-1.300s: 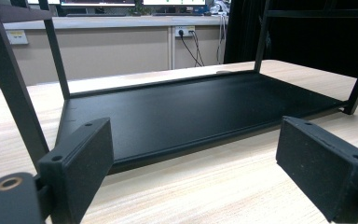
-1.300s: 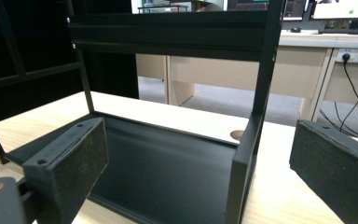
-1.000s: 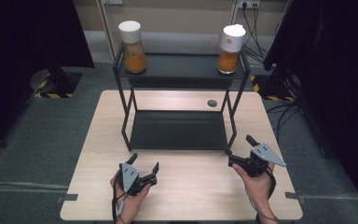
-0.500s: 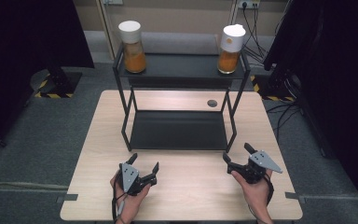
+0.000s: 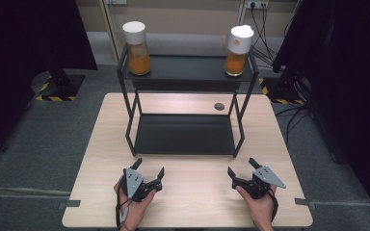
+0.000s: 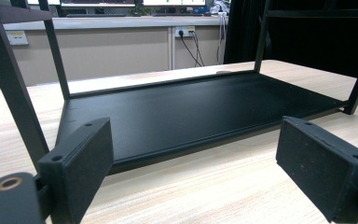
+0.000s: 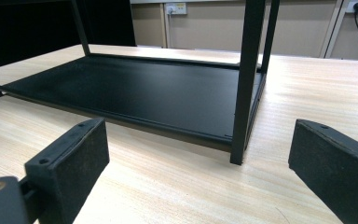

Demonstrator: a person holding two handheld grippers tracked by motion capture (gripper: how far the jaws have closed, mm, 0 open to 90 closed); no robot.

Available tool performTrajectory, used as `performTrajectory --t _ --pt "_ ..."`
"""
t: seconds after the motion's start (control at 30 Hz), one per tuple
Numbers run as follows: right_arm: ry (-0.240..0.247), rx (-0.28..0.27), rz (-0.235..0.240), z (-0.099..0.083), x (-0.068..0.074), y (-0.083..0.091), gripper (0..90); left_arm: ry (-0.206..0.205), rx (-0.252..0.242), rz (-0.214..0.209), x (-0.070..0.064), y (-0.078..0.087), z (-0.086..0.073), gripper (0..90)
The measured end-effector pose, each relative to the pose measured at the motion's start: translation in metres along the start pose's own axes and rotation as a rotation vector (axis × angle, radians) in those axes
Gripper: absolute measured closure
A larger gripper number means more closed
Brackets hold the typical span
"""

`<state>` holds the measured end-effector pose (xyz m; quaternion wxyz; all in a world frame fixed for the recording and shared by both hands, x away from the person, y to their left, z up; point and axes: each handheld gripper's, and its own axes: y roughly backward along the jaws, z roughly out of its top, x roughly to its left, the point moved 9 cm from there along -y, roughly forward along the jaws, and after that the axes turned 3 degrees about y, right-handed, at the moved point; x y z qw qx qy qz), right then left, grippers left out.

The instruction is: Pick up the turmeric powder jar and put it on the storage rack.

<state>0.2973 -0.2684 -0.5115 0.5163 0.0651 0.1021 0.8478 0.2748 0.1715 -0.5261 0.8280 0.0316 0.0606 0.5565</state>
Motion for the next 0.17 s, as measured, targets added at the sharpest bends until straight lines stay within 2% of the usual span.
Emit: performTrajectory --t 0.17 --pt "-0.016 -0.009 0.001 -0.0008 -0.0003 0.0014 4.9 0.003 0.007 -0.005 0.0009 -0.0005 0.0006 10.6"
